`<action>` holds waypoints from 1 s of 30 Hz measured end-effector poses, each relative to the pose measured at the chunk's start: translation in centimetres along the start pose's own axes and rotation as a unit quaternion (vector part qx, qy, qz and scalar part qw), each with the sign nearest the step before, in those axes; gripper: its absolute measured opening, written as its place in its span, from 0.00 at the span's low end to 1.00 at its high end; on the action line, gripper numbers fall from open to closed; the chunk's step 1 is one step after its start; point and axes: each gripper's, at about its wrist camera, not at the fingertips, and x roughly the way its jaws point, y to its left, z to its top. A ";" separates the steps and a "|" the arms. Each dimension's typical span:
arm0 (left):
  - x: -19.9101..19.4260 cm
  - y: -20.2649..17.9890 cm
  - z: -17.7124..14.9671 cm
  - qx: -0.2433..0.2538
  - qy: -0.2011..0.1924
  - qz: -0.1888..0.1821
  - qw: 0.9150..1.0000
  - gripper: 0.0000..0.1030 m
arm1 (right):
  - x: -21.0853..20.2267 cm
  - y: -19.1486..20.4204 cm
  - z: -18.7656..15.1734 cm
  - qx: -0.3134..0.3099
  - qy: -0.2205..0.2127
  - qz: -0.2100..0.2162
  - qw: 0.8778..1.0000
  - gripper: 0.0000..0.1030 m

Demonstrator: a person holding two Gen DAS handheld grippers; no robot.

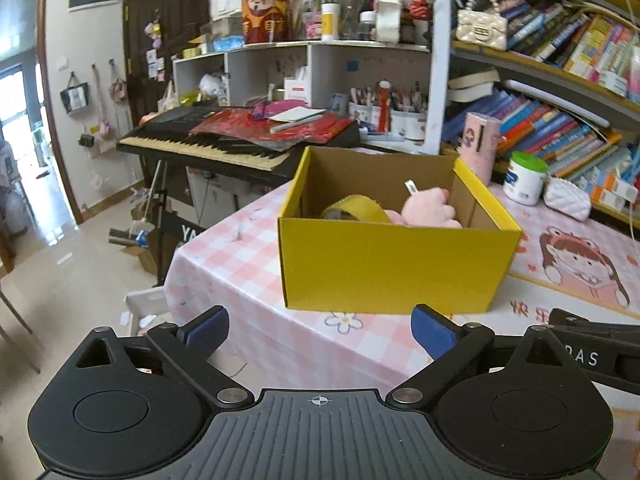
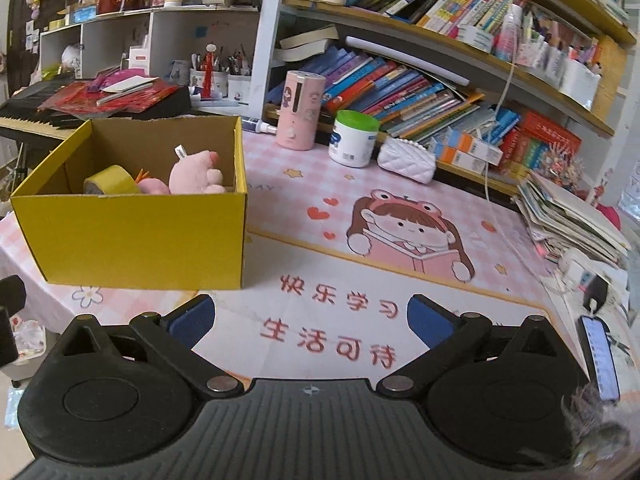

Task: Organize objects

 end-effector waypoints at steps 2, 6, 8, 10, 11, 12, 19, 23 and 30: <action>-0.5 -0.2 -0.3 0.009 -0.001 -0.004 1.000 0.96 | -0.4 -0.2 -0.4 0.003 0.002 -0.003 1.000 1.00; -1.3 -0.5 -1.0 0.026 0.000 -0.015 1.000 0.97 | -1.5 -0.4 -1.5 0.009 0.007 -0.011 1.000 1.00; -1.6 -0.7 -1.4 0.032 0.002 -0.021 0.999 0.97 | -1.9 -0.4 -2.1 0.013 0.012 -0.014 1.000 1.00; -2.0 -0.9 -1.7 0.037 0.003 -0.030 0.999 0.99 | -2.3 -0.5 -2.7 0.017 0.017 -0.017 1.000 1.00; -2.1 -1.0 -1.9 0.039 0.004 -0.034 0.999 0.99 | -2.5 -0.6 -2.9 0.019 0.019 -0.018 0.999 1.00; -2.3 -1.0 -2.0 0.041 0.003 -0.038 0.998 0.99 | -2.8 -0.6 -3.2 0.021 0.020 -0.020 0.999 1.00; -2.8 -1.7 -2.8 0.044 0.011 -0.063 0.997 1.00 | -4.0 -1.3 -4.8 0.031 0.026 -0.037 0.999 1.00; -2.7 -2.6 -3.0 0.062 0.016 -0.061 0.996 1.00 | -4.0 -2.0 -5.3 0.037 0.035 -0.047 0.998 1.00; -2.8 -4.2 -2.9 0.081 0.014 -0.053 0.995 1.00 | -3.9 -3.3 -5.5 0.051 0.036 -0.058 0.996 1.00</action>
